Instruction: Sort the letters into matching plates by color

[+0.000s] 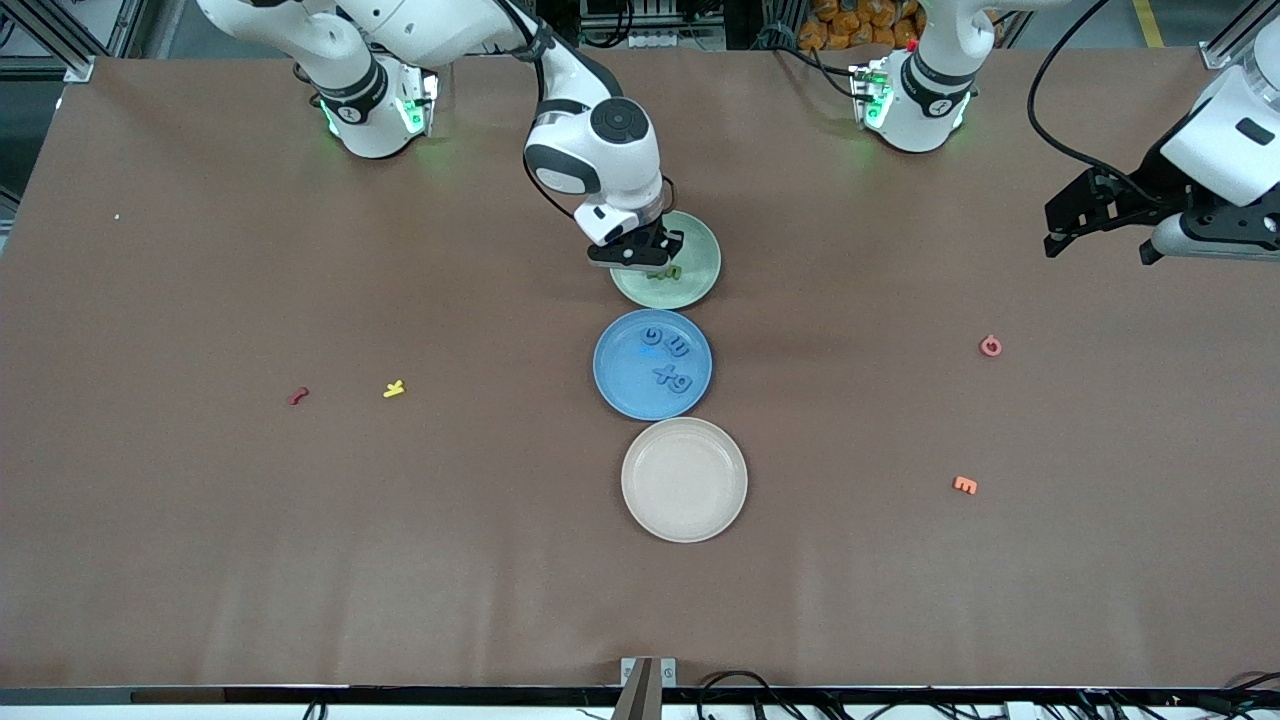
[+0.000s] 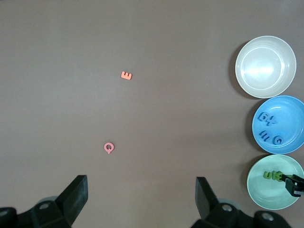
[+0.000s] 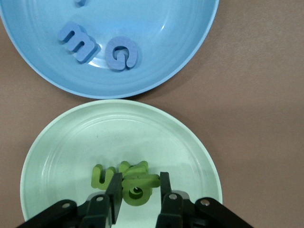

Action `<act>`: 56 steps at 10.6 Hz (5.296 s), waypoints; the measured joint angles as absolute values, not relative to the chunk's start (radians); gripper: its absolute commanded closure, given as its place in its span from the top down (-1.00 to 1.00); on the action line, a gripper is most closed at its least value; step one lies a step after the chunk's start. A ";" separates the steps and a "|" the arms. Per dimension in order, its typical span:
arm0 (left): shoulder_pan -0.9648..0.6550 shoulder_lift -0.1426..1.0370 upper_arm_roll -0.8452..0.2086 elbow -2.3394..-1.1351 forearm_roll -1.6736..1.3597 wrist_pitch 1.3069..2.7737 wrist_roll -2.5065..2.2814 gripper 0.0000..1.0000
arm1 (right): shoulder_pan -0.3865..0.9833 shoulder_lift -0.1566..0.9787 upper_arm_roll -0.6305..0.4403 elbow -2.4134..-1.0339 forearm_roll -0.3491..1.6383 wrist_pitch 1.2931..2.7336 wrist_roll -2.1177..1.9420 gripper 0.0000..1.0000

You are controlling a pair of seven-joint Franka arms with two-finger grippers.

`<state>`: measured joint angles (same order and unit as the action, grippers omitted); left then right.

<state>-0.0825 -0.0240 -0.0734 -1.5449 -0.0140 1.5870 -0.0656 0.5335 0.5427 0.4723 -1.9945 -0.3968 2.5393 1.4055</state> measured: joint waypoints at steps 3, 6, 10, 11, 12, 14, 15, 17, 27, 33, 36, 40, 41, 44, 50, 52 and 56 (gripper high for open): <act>-0.082 -0.023 -0.073 -1.545 -0.014 1.587 -0.066 1.00 | 0.541 0.559 0.472 -1.974 -0.397 2.539 1.406 -0.52; -0.082 -0.023 -0.073 -1.545 -0.014 1.587 -0.066 1.00 | 0.551 0.564 0.472 -1.970 -0.397 2.539 1.421 0.14; -0.082 -0.023 -0.073 -1.545 -0.014 1.587 -0.066 1.00 | 0.551 0.566 0.471 -1.970 -0.397 2.536 1.425 0.33; -0.083 -0.023 -0.073 -1.545 -0.014 1.587 -0.066 1.00 | 0.551 0.567 0.470 -1.970 -0.398 2.536 1.425 0.33; -0.083 -0.022 -0.073 -1.545 -0.014 1.587 -0.066 1.00 | 0.551 0.567 0.469 -1.968 -0.398 2.535 1.425 0.33; -0.083 -0.022 -0.073 -1.545 -0.014 1.587 -0.066 1.00 | 0.550 0.567 0.465 -1.959 -0.398 2.534 1.425 0.34; -0.084 -0.022 -0.073 -1.545 -0.014 1.587 -0.066 1.00 | 0.546 0.565 0.464 -1.950 -0.398 2.526 1.425 0.34; -0.085 -0.022 -0.073 -1.545 -0.014 1.587 -0.066 1.00 | 0.521 0.539 0.464 -1.930 -0.398 2.477 1.418 0.34; -0.077 -0.021 -0.072 -1.544 -0.014 1.617 -0.140 1.00 | 0.349 0.285 0.518 -1.946 -0.147 2.333 1.124 0.34; -0.075 -0.007 -0.070 -1.545 -0.006 1.648 -0.140 1.00 | 0.170 0.054 0.544 -1.946 0.079 2.081 0.807 0.34; -0.076 -0.006 -0.070 -1.544 -0.006 1.655 -0.140 1.00 | 0.082 -0.038 0.539 -1.898 0.106 1.922 0.687 0.59; -0.077 -0.006 -0.070 -1.544 -0.005 1.656 -0.140 1.00 | 0.043 -0.050 0.419 -1.738 0.138 1.744 0.557 1.00; -0.077 -0.006 -0.070 -1.544 -0.005 1.656 -0.140 1.00 | 0.042 -0.050 0.376 -1.705 0.153 1.715 0.517 1.00; -0.077 -0.005 -0.070 -1.544 -0.005 1.657 -0.140 1.00 | 0.039 -0.050 0.235 -1.640 0.163 1.655 0.356 1.00; -0.076 -0.005 -0.070 -1.544 -0.005 1.657 -0.140 1.00 | 0.034 -0.047 0.035 -1.628 0.091 1.638 0.110 1.00; -0.076 -0.005 -0.070 -1.544 -0.005 1.657 -0.140 1.00 | 0.033 -0.046 -0.015 -1.628 0.075 1.625 0.077 1.00; -0.076 -0.005 -0.070 -1.544 -0.005 1.657 -0.140 1.00 | 0.034 -0.044 -0.035 -1.617 0.060 1.615 0.028 1.00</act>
<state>-0.0762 -0.0049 -0.0699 -1.5436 -0.0054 1.6569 -0.1395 0.0337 -0.0442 -0.0354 -1.6167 0.0597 1.6149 0.0279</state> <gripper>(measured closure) 0.000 0.000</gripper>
